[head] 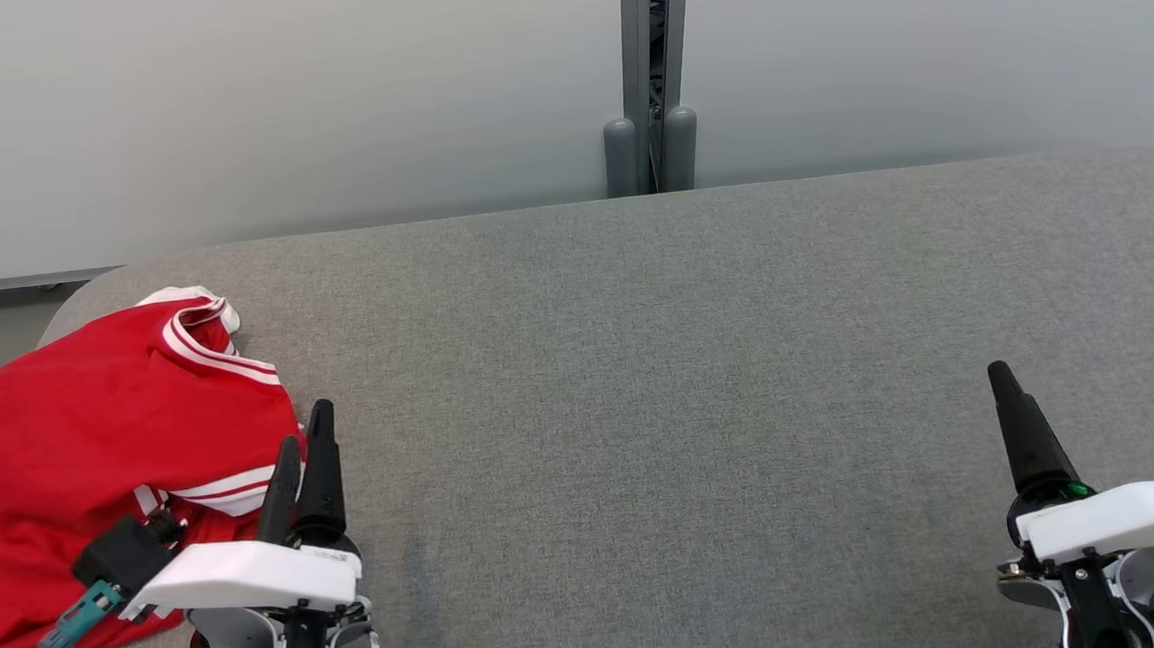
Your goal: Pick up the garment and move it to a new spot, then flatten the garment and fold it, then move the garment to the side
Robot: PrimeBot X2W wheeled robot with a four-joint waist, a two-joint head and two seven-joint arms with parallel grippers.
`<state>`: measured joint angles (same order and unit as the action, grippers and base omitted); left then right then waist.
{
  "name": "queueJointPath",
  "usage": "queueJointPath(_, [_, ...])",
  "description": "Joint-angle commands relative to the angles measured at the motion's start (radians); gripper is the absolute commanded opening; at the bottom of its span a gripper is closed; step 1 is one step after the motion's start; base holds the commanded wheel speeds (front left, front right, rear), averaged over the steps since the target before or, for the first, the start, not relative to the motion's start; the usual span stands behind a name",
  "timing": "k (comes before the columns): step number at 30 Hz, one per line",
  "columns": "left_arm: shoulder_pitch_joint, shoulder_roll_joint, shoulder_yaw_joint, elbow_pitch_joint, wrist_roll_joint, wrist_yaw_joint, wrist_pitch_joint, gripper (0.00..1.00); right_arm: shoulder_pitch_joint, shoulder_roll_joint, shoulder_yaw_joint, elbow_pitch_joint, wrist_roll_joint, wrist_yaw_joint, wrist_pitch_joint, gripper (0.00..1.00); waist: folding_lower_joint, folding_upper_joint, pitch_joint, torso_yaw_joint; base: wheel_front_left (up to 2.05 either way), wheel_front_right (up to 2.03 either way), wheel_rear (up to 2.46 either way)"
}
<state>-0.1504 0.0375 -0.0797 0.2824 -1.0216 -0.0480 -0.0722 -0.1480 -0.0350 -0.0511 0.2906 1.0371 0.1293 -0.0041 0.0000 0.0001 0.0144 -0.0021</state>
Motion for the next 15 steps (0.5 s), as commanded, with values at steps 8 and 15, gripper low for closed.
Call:
queueJointPath(8, [0.007,0.008,-0.035,-0.065,0.162,0.044,-0.029,1.0,0.012,-0.007,0.014,-0.083,-0.193,0.002,-0.041,1.0,0.0,-0.0001,0.001,-0.001,0.0,0.0,0.0])
queueJointPath(15, [0.025,0.009,-0.044,-0.111,0.257,0.082,-0.048,1.0,0.033,-0.008,0.018,-0.143,-0.304,0.002,-0.067,1.0,0.0,-0.0001,0.002,-0.003,0.0,0.0,0.0])
